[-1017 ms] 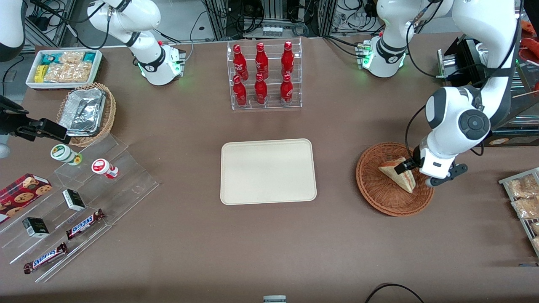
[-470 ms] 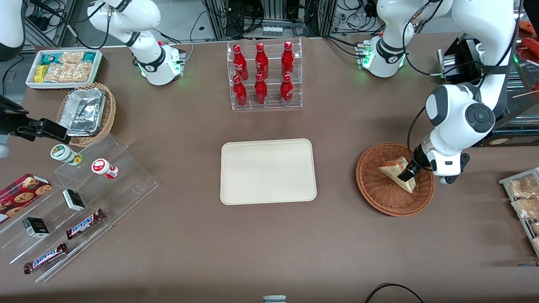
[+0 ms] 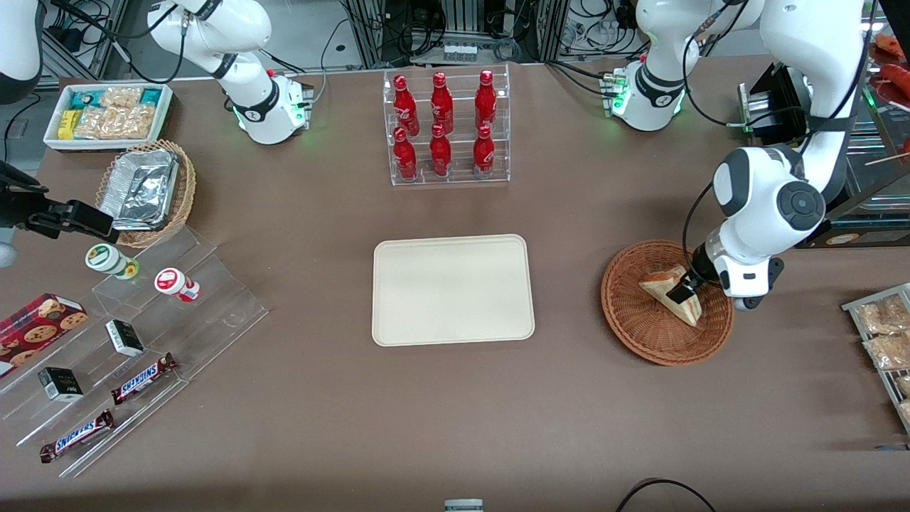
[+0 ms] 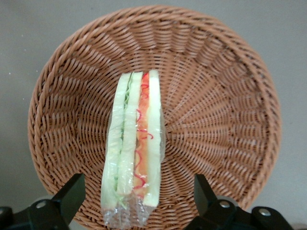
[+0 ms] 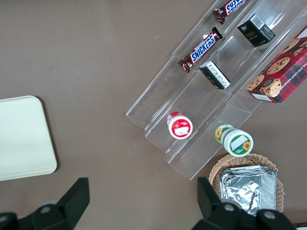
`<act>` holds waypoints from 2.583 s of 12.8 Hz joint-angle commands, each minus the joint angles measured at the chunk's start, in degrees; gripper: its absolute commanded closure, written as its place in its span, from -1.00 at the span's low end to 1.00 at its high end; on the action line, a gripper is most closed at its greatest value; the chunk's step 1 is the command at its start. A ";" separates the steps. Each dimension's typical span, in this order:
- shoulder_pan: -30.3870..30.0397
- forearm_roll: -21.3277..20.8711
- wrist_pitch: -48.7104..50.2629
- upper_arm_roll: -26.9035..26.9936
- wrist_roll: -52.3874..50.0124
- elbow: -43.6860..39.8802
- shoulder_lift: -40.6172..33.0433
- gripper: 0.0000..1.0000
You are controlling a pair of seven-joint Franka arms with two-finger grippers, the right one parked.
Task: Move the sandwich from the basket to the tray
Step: 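Lower the open left gripper around the sandwich and close on it, then lift the sandwich out of the basket with the left gripper, then carry the sandwich over the cream tray and lower it onto it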
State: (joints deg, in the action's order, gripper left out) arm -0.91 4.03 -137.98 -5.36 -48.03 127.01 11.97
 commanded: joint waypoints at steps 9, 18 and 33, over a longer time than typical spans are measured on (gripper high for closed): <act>-0.23 -0.34 -1.07 0.09 -0.57 0.52 2.18 1.00; 8.10 -4.65 25.74 -1.05 10.93 -17.40 1.03 1.00; 39.31 -2.19 24.60 -1.14 -2.32 -53.87 34.60 1.00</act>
State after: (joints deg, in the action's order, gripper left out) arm 36.04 1.46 -114.70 -7.40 -47.84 80.09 42.37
